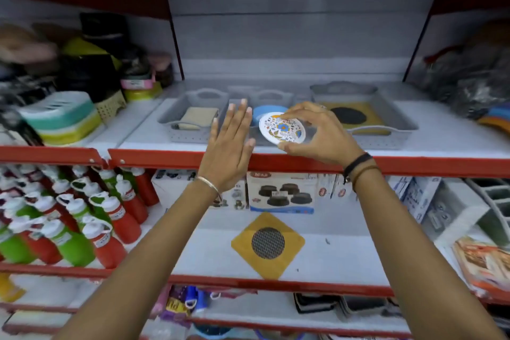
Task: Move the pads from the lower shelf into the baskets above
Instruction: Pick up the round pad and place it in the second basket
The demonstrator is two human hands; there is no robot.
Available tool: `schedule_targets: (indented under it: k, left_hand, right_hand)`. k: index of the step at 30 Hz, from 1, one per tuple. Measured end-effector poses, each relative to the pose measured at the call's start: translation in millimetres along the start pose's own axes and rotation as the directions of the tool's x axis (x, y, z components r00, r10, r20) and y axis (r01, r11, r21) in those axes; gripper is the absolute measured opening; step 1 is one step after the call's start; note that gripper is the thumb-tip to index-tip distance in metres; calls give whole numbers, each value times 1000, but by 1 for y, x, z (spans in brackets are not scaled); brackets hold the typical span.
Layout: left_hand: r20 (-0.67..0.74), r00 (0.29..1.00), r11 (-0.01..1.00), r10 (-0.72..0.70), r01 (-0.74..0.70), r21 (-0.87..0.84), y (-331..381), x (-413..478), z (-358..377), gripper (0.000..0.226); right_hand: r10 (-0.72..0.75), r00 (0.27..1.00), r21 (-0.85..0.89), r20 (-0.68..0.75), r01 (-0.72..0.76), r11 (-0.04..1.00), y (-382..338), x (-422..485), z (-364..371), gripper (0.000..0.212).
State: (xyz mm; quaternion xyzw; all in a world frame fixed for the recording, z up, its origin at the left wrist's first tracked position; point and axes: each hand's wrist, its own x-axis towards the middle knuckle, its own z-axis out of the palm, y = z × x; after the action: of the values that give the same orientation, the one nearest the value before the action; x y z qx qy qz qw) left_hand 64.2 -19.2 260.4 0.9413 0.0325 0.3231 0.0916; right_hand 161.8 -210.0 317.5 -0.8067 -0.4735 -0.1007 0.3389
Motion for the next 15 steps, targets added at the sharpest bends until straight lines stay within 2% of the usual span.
schedule_targets:
  k: [2,6,10,15]
  left_hand:
    - [34,999,1000,11,-11,13,-8,27,-3,60]
    - [152,988,996,35,-47,74,-26,75,2,61]
    - [316,944,995,93,-100,5,-39,104,9,50]
    - [452,886,995,104,-94,-44,-45,119,18,39]
  right_hand:
    - [-1,1000,-50,-9,1,999,8,29,0,56]
    - [93,995,-153,43,-86,985,30,83,9,59]
    - [198,972,-185,128,-173,967,50,113,27,63]
    - [224,951,-235,212,-173,957,65,121,43,45]
